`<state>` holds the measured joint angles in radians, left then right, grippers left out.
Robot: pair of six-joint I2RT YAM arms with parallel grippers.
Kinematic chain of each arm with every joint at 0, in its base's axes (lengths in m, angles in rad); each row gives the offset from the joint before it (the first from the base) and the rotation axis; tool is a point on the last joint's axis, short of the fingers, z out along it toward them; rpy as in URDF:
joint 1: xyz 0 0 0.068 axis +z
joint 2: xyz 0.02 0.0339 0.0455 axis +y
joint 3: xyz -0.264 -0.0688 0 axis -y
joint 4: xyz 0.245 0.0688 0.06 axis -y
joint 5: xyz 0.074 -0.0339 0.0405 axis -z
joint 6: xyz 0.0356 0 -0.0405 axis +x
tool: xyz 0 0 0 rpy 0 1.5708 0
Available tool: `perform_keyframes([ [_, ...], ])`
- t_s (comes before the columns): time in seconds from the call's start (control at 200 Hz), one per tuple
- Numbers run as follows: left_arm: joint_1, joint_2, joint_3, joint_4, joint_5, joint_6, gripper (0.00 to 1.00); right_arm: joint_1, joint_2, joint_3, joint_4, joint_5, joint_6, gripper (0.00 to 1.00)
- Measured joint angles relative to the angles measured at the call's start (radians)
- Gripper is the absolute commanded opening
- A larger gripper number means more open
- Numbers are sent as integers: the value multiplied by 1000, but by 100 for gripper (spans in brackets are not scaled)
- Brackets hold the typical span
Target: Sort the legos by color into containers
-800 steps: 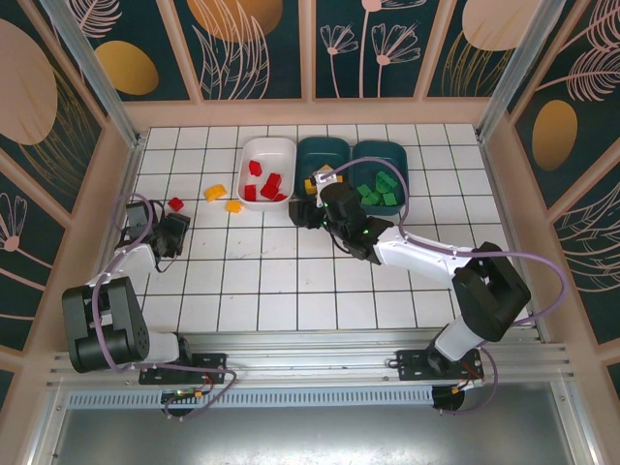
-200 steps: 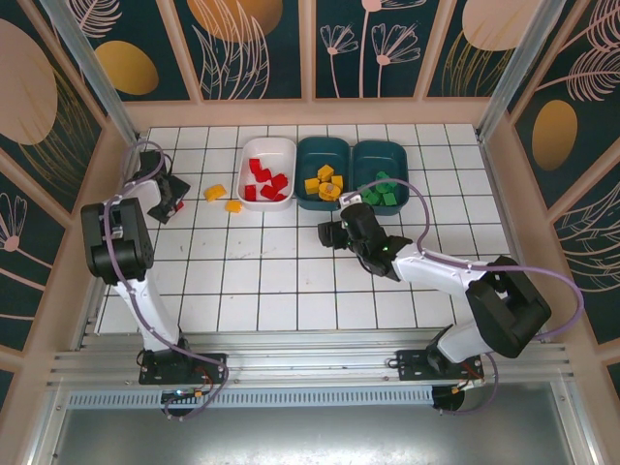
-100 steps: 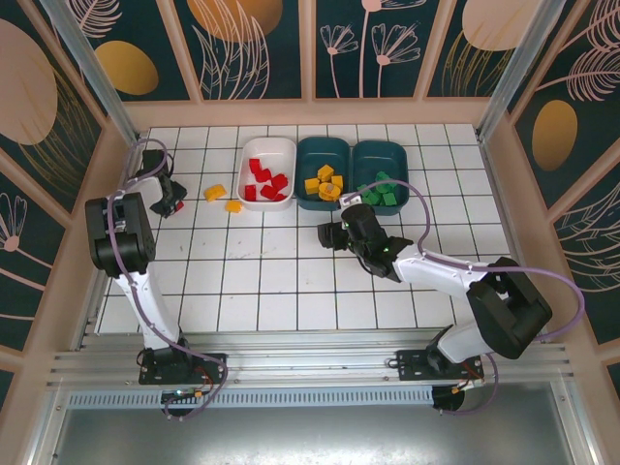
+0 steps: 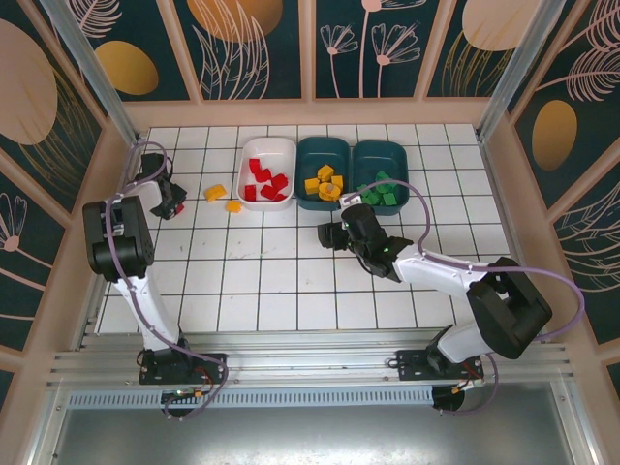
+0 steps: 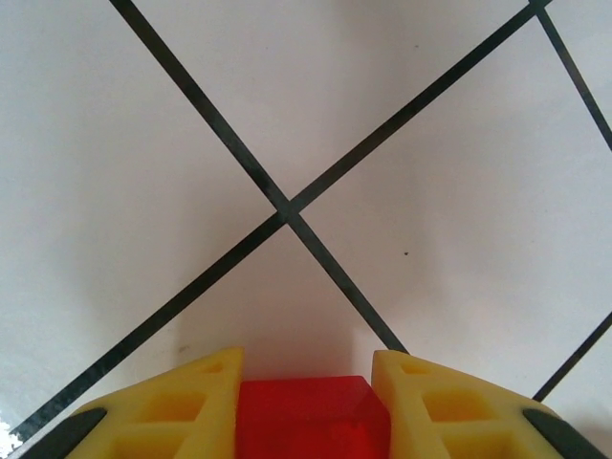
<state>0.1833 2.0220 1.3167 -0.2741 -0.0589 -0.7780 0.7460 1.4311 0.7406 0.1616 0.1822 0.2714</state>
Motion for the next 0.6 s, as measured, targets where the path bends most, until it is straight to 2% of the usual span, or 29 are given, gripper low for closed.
perform_keyframes([
  [0.155, -5, -43, -37, 1, 29, -4, 30, 0, 0, 0, 0, 0, 0, 71],
  [0.245, -42, -91, -40, -8, 26, -3, 30, 0, 0, 0, 0, 0, 0, 71],
  [0.425, -227, -165, 38, -14, 41, 5, 30, 0, 0, 0, 0, 1, 0, 71],
  [0.596, -391, -76, 249, -15, 103, 52, 30, 0, 0, -2, 1, 9, 0, 71],
])
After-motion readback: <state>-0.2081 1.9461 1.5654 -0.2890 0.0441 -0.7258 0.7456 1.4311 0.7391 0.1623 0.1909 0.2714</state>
